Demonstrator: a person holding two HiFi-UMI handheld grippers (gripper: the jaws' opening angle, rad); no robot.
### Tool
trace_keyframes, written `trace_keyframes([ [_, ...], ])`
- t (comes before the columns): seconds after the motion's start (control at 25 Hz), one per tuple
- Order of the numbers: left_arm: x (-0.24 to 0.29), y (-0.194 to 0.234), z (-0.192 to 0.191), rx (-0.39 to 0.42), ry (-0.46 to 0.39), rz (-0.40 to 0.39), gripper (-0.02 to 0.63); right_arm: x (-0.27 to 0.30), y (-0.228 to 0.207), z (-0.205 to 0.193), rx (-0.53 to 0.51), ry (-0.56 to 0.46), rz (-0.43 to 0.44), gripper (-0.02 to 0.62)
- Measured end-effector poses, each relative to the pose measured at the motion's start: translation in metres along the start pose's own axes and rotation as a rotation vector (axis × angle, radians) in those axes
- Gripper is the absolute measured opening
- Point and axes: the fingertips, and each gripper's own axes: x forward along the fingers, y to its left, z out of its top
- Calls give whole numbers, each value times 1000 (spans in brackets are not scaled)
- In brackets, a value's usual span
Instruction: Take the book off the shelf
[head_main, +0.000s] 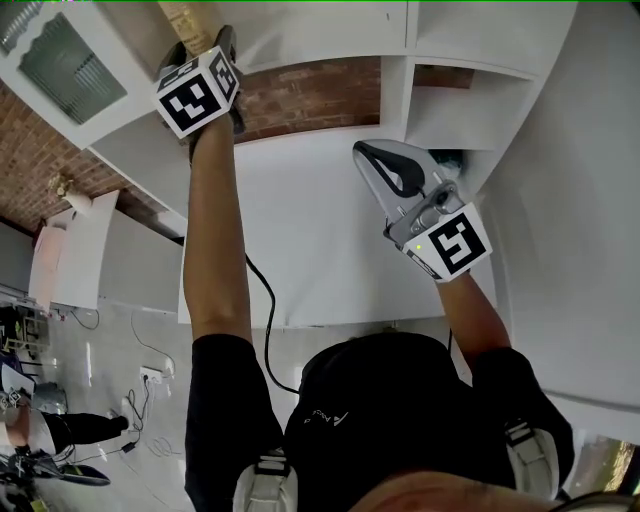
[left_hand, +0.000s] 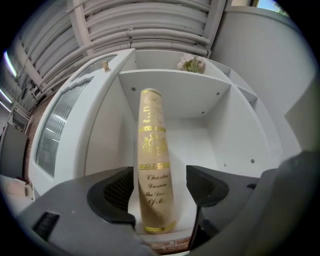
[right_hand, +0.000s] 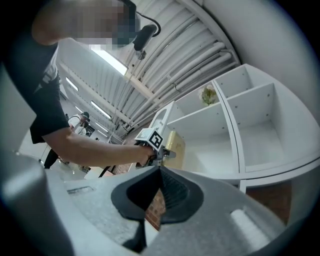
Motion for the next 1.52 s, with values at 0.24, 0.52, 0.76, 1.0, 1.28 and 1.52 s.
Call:
trace_keyframes([
  [0.24,24,8,-10,-5,61,28,322,-3,-18,-10,-3,-16,13,2],
  [0.52,28,16,-17,32,91,74,216,-7,-27,-19,15,-18,23,2],
  [0.76,16,19,-14,8,61,77,195,-5,-23,-21,27,-19,46,2],
  [1.0,-18,11,-1,7,-19,73,192,-6,-18,-24,45,-14,60,2],
  [1.28,-84,-6,19,-19,-134,31,190,-8,-7,-22,65,-19,81,2],
  [1.52,-146,-33,16,-37,-204,-38,190,-12,-4,-22,96,-22,78,2],
])
